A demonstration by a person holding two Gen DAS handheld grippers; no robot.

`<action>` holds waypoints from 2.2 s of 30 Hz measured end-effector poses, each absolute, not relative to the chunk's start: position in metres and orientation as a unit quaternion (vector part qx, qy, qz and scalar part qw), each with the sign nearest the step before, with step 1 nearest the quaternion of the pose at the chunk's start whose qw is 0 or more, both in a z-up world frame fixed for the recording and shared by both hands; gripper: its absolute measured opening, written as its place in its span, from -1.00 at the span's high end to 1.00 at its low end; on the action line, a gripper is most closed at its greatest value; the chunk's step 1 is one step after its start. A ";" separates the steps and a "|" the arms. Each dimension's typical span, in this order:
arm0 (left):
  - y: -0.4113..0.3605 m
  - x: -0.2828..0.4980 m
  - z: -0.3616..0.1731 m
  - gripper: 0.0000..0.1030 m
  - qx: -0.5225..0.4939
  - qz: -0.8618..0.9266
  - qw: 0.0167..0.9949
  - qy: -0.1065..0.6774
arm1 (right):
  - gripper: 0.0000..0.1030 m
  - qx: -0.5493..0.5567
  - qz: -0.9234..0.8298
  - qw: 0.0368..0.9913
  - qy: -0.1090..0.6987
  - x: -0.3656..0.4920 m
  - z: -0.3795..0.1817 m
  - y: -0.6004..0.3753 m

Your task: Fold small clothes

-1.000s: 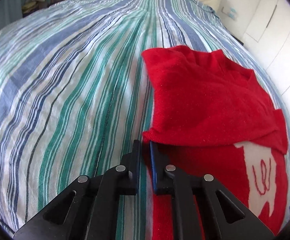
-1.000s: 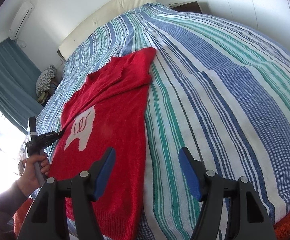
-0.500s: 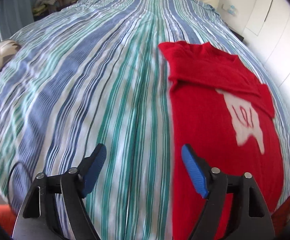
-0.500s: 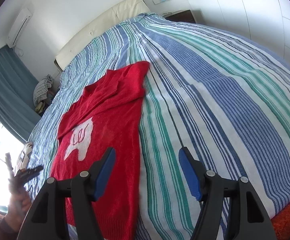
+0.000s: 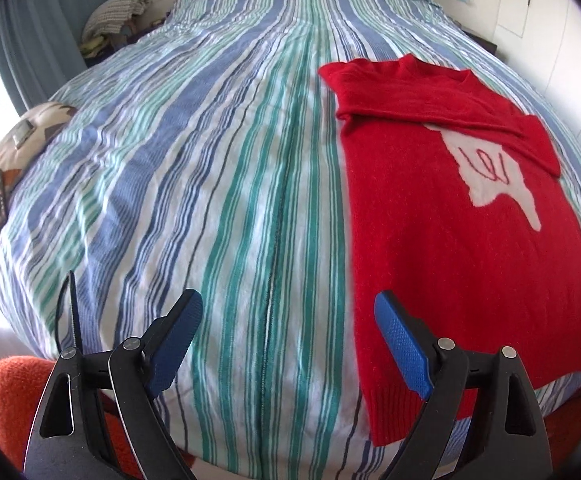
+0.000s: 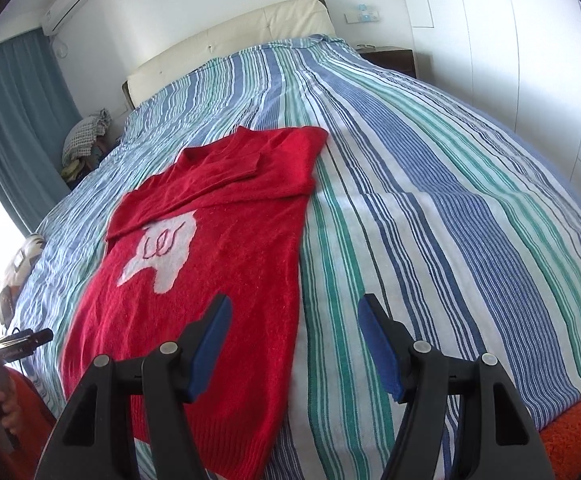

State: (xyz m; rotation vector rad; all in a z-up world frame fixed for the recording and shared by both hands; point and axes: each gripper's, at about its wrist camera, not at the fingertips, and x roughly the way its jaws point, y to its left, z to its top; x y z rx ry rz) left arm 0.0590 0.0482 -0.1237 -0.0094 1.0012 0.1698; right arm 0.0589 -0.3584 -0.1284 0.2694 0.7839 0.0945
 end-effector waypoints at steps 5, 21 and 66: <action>0.049 0.057 -0.124 -0.73 0.002 0.089 0.874 0.477 | -0.27 0.130 0.045 0.913 0.383 0.058 -0.129 -0.359; 0.029 0.034 -0.163 -0.66 -0.061 -0.062 0.824 0.559 | -0.27 0.310 0.142 0.742 0.577 0.037 -0.165 -0.375; 0.090 0.421 -0.128 -0.12 -0.269 0.034 0.825 0.496 | 0.29 0.335 0.075 0.847 0.405 0.415 -0.154 -0.390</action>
